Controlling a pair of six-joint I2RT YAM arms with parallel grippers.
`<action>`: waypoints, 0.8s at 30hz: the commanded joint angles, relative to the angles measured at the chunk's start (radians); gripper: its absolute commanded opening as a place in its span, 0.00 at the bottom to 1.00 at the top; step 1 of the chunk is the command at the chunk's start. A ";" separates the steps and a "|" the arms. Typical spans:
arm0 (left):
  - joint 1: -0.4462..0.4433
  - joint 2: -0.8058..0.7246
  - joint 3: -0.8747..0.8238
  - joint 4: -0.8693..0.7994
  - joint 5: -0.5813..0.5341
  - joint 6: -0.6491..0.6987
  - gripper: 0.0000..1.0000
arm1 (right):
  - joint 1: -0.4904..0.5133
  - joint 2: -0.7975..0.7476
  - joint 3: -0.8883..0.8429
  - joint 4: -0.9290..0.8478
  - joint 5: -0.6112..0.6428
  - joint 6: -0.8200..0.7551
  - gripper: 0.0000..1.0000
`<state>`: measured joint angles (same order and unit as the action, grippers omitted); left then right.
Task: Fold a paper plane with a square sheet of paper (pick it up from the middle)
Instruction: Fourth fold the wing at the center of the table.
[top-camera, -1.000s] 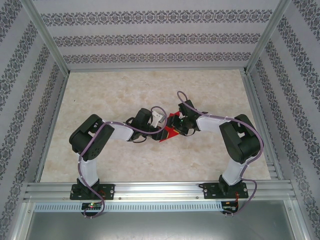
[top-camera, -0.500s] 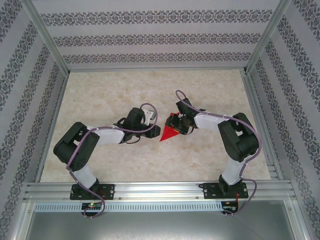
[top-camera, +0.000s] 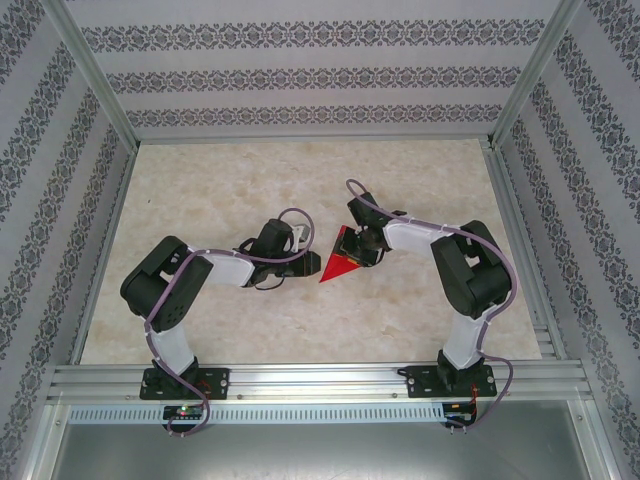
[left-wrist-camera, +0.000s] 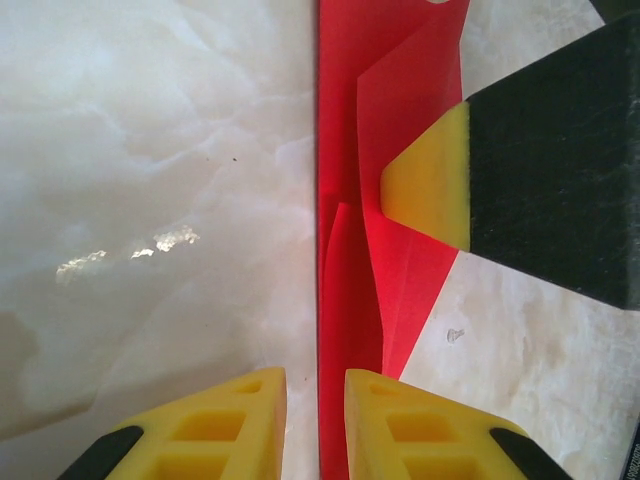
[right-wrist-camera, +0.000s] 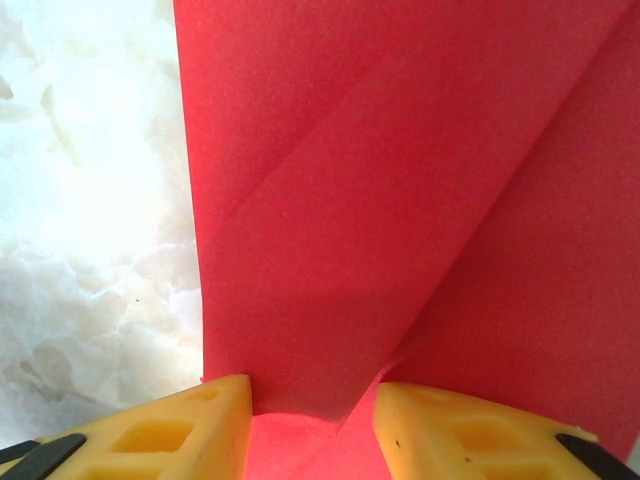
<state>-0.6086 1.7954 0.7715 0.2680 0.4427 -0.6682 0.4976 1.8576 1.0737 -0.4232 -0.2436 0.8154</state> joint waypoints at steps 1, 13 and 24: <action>0.008 -0.010 0.031 0.040 0.000 -0.020 0.23 | 0.004 0.119 -0.046 -0.158 0.129 -0.046 0.42; 0.009 -0.005 0.032 0.114 0.111 -0.082 0.12 | 0.004 0.191 0.000 -0.221 0.125 -0.100 0.42; -0.006 0.064 0.072 0.138 0.165 -0.104 0.08 | 0.007 0.237 0.034 -0.245 0.129 -0.105 0.46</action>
<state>-0.6098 1.8400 0.8146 0.3523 0.5739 -0.7555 0.5022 1.9350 1.1885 -0.5694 -0.2436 0.7353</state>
